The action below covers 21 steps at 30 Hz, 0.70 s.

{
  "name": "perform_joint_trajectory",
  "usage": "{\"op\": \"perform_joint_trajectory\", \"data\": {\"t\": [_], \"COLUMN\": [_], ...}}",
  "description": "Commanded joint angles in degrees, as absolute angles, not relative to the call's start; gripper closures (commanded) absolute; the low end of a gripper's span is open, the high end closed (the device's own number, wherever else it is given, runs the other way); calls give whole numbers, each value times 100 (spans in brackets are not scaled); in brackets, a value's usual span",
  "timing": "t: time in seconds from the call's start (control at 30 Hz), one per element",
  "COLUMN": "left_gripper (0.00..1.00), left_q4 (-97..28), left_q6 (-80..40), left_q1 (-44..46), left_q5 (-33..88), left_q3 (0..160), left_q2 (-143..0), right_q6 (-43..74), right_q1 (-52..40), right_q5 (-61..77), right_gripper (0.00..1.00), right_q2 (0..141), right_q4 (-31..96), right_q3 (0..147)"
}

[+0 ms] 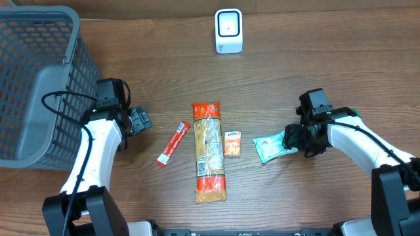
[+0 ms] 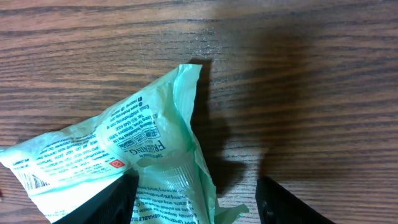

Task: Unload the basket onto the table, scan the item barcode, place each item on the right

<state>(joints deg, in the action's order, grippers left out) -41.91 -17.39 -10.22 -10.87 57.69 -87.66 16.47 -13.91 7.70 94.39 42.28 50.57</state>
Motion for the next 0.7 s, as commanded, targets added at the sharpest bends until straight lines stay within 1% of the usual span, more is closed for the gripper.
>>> {"op": "perform_joint_trajectory", "data": {"t": [0.0,0.13,0.17,0.2,0.23,0.27,0.3,0.43,0.53,0.67], "left_gripper": [0,0,0,0,0,0,0,0,0,0], "left_q4": [-4174,-4171,-4171,-4171,-4171,-4171,-4171,-4171,-4171,-4171], "left_q6": [-1688,-1688,-1688,-1688,-1688,-1688,-1688,-1688,-1688,-1688], "left_q1": [-1007,-1007,-1007,-1007,-1007,-1007,-1007,-1007,-1007,-1007], "left_q5": [-1048,-1048,-1048,-1048,-1048,-1048,-1048,-1048,-1048,-1048], "left_q3": [5876,5876,5876,5876,5876,5876,5876,5876,5876,5876], "left_q2": [-8742,-8742,-8742,-8742,-8742,-8742,-8742,-8742,-8742,-8742], "right_q6": [1651,1651,1651,1651,1651,1651,1651,1455,1199,1194], "right_q1": [-1402,-1402,-1402,-1402,-1402,-1402,-1402,-1402,-1402,-1402], "right_q5": [650,650,648,650,650,650,650,659,672,725], "right_gripper": [37,38,42,54,61,83,96,96,96,96], "right_q2": [9430,9430,9430,9430,9430,9430,9428,9303,8945,8431], "right_q4": [4182,4180,4180,4180,4180,4182,4180,4215,4429,4683], "right_q3": [4939,4939,4939,4939,4939,4939,4941,5089,5448,5992]}}
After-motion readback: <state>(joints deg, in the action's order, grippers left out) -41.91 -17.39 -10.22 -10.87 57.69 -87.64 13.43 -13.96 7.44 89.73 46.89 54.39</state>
